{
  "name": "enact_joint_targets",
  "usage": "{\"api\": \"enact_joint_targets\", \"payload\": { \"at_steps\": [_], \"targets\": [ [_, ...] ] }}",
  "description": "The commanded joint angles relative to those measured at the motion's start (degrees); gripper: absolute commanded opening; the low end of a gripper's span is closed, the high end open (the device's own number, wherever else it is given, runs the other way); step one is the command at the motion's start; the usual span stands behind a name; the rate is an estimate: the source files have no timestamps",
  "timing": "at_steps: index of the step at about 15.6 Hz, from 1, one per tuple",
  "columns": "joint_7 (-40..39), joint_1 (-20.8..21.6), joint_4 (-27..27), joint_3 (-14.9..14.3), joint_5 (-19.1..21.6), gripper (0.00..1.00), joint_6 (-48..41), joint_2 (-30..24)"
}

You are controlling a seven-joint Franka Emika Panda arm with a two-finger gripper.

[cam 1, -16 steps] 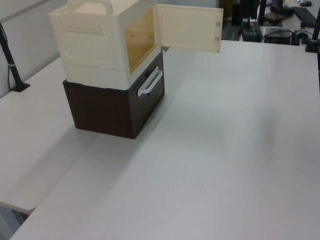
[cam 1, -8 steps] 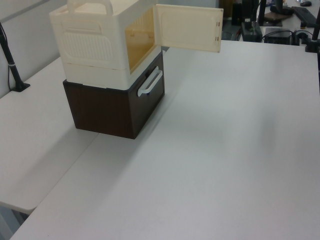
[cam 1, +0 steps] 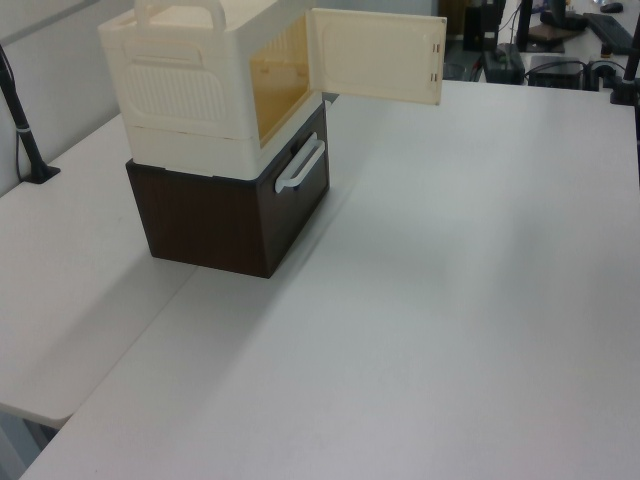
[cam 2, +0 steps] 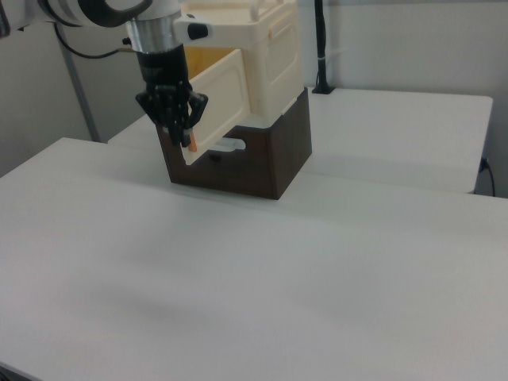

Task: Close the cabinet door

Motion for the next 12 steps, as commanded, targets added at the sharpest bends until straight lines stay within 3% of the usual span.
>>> {"api": "enact_joint_targets", "payload": {
  "at_steps": [1, 6, 10, 12],
  "targets": [
    [-7.18, 0.15, -0.19, -0.22, 1.78, 0.20, 6.77, 1.36],
    [-10.27, 0.42, -0.19, -0.04, 3.54, 0.19, 16.35, 4.44],
    [-15.62, 0.50, -0.19, 0.04, 6.09, 0.00, 19.44, 5.76],
    [-17.56, 0.68, -0.19, 0.39, 7.23, 0.00, 19.53, 5.76]
  ]
}}
